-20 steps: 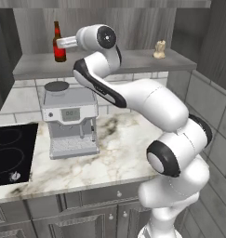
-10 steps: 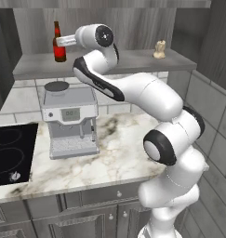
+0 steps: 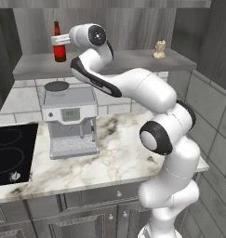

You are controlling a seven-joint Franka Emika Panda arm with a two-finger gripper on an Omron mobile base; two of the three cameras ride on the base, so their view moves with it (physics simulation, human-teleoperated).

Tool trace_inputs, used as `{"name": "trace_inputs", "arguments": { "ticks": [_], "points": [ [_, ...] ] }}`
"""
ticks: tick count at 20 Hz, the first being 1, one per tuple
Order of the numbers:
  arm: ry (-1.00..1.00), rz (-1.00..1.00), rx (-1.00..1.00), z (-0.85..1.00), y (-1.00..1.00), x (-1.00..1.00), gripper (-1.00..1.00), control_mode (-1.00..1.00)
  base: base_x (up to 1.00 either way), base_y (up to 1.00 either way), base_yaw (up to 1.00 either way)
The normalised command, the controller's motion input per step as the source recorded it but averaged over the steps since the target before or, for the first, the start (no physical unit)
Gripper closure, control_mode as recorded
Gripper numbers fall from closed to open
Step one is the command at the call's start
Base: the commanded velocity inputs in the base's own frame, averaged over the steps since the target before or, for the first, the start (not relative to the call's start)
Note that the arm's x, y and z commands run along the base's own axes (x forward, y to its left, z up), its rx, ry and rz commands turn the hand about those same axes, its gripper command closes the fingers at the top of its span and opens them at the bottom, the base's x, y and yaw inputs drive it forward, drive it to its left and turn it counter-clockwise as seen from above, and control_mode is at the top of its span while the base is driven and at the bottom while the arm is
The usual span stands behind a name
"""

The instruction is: Get the candle and the beer from the cabinet and move them to the dining counter.

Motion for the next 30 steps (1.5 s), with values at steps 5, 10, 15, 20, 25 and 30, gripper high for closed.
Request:
{"name": "trace_inputs", "arguments": {
  "ticks": [5,10,15,20,25,30],
  "points": [
    [0.0,0.0,0.0,0.0,0.09,0.3,-1.0,-1.0,0.0,0.0,0.0],
    [0.0,0.0,0.0,0.0,0.13,0.25,-1.0,-1.0,0.0,0.0,0.0],
    [0.0,0.0,0.0,0.0,0.16,0.22,-1.0,-1.0,0.0,0.0,0.0],
    [0.0,0.0,0.0,0.0,0.11,0.2,-1.0,-1.0,0.0,0.0,0.0],
    [0.0,0.0,0.0,0.0,0.01,0.18,-1.0,-1.0,0.0,0.0,0.0],
    [0.0,0.0,0.0,0.0,0.0,0.17,-1.0,-1.0,0.0,0.0,0.0]
  ]
}}
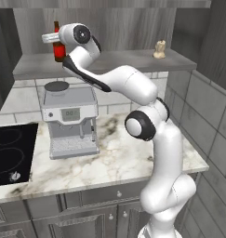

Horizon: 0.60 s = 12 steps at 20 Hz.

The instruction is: Get the candle and the beer from the cabinet and move them to the dining counter.

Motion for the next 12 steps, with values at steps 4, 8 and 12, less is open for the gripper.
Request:
{"name": "trace_inputs", "arguments": {
  "ticks": [4,8,12],
  "points": [
    [0.0,0.0,0.0,0.0,0.0,0.14,-1.0,-1.0,0.0,0.0,0.0],
    [0.0,0.0,0.0,0.01,0.01,0.16,-1.0,-1.0,0.0,0.0,0.0],
    [0.0,0.0,0.0,0.0,0.02,0.18,-1.0,-1.0,0.0,0.0,0.0]
  ]
}}
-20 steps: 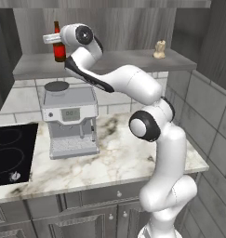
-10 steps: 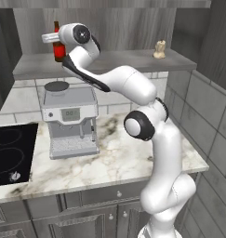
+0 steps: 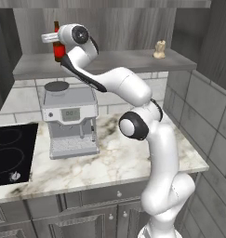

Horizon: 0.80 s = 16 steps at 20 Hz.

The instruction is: Get the candle and the beer from the cabinet and move them to the dining counter.

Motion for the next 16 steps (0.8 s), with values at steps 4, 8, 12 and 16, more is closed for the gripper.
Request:
{"name": "trace_inputs", "arguments": {
  "ticks": [4,8,12,16],
  "points": [
    [0.0,0.0,0.0,0.0,0.03,0.16,-1.0,-1.0,0.0,0.0,0.0],
    [0.0,0.0,0.0,0.0,0.04,0.12,-1.0,-1.0,0.0,0.0,0.0],
    [0.0,0.0,0.0,0.0,0.09,0.08,-1.0,-1.0,0.0,0.0,0.0],
    [0.0,0.0,0.0,0.0,0.01,0.0,-1.0,-1.0,0.0,0.0,0.0]
  ]
}}
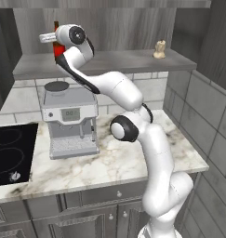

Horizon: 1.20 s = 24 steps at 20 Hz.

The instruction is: Get the candle and the beer from the cabinet and move them to the dining counter.

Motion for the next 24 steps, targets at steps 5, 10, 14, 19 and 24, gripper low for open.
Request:
{"name": "trace_inputs", "arguments": {
  "ticks": [5,10,14,19,24],
  "points": [
    [0.0,0.0,0.0,0.0,0.0,0.0,-1.0,-1.0,0.0,0.0,0.0],
    [0.0,0.0,0.0,0.0,0.0,0.0,-1.0,-1.0,0.0,0.0,0.0],
    [0.0,0.0,0.0,0.0,0.0,0.0,1.0,-1.0,0.0,0.0,0.0],
    [0.0,0.0,0.0,0.0,0.0,0.0,1.0,-1.0,0.0,0.0,0.0],
    [0.0,0.0,0.0,0.0,0.0,0.0,1.0,-1.0,0.0,0.0,0.0]
  ]
}}
